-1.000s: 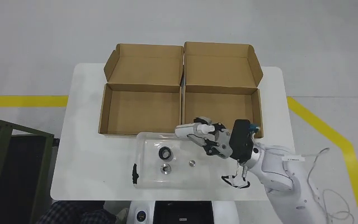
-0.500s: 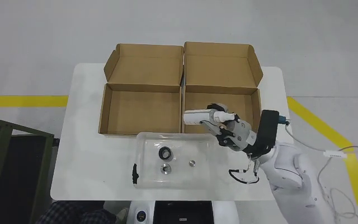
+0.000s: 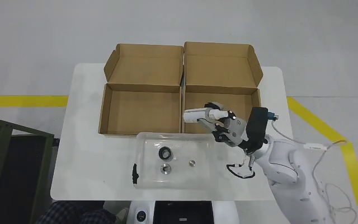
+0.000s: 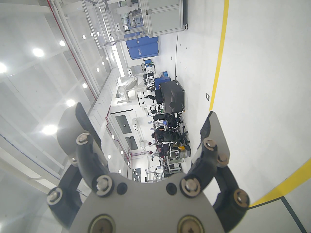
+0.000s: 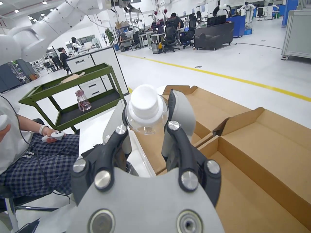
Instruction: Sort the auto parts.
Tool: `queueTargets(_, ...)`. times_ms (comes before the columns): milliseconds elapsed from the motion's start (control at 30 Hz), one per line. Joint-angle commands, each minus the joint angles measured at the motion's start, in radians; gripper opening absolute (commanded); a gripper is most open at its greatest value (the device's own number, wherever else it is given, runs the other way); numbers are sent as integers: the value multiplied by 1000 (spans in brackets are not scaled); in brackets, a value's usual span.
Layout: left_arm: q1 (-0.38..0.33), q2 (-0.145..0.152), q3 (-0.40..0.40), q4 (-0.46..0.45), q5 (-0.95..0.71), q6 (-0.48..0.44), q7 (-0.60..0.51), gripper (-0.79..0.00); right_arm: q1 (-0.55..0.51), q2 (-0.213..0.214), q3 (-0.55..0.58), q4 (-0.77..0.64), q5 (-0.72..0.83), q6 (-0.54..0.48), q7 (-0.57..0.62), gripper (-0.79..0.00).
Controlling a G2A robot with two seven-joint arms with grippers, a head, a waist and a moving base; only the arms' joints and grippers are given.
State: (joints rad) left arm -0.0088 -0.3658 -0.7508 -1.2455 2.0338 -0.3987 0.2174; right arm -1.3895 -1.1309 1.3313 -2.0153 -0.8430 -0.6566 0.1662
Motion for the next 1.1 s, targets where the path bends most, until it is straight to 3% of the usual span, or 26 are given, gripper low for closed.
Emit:
queueTargets(0, 0, 0, 0, 0, 0, 0, 0, 0, 9, 1, 0, 21, -35, 8, 13, -785)
queueTargets(367, 0, 0, 0, 0, 0, 0, 0, 0, 133, 3, -24, 184, -201, 10, 88, -785)
queueTargets(1067, 0, 0, 0, 0, 0, 0, 0, 0, 364, -31, -219, 502, -375, 57, 85, -785)
